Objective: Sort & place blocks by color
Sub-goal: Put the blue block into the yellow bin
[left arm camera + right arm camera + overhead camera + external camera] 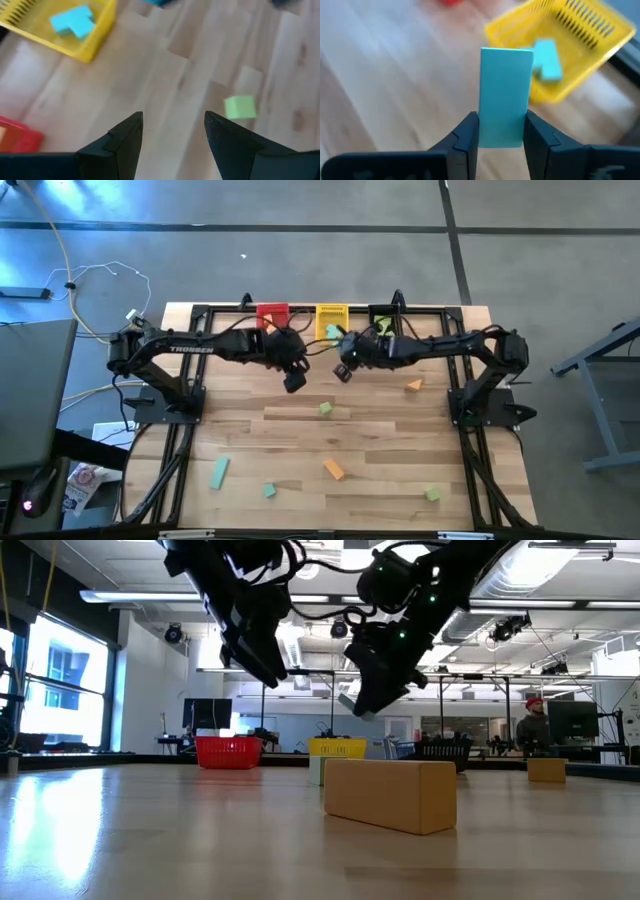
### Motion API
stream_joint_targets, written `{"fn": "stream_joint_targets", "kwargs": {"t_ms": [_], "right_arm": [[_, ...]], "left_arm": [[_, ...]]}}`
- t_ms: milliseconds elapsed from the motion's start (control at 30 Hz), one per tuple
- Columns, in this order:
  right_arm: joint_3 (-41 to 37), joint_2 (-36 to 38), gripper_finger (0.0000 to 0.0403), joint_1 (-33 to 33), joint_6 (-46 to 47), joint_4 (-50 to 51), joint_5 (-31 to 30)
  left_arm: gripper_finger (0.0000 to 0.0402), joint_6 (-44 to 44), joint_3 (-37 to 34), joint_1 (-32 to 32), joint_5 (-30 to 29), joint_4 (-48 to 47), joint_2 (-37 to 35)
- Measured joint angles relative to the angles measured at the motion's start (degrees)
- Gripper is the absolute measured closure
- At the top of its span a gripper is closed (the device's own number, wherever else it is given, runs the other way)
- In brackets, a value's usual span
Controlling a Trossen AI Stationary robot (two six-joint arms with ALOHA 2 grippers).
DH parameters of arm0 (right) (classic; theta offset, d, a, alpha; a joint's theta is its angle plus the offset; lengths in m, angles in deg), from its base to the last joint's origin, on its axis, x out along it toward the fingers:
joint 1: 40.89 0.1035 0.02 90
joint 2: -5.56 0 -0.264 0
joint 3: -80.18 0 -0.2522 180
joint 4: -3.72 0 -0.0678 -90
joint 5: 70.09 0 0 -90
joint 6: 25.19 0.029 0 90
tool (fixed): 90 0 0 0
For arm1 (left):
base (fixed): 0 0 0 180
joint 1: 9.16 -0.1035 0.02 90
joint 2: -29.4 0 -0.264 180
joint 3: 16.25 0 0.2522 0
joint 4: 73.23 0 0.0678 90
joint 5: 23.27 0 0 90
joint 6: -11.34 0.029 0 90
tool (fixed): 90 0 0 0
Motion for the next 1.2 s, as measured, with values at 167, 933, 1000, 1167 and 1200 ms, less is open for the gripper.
{"fn": "stream_joint_targets", "kwargs": {"t_ms": [167, 933, 1000, 1167, 1200], "right_arm": [[0.0, 0.0, 0.0313, -4.1, -2.8, -6.4, 1.0], [0.0, -8.1, 0.0313, -13.1, -0.8, -19.7, 9.8], [0.0, -8.5, 0.0313, -13.1, 0.1, -19.7, 10.4], [0.1, -8.9, 0.0304, -13.4, 0.2, -19.5, 10.9], [0.1, -8.9, 0.0298, -13.5, 0.2, -19.2, 10.9]], "left_arm": [[0.0204, -2.9, 0.0, 4.5, 0.0, -1.9, 0.0], [0.0204, -16.5, 0.0, 26.2, 0.9, -7.1, 0.0], [0.0204, -17.7, 0.0, 27.7, 0.9, -8.1, 0.0], [0.0204, -22.0, 0.0, 31.5, 0.9, -12.1, 0.0], [0.0204, -23.4, 0.0, 32.2, 0.9, -13.2, 0.0]]}}
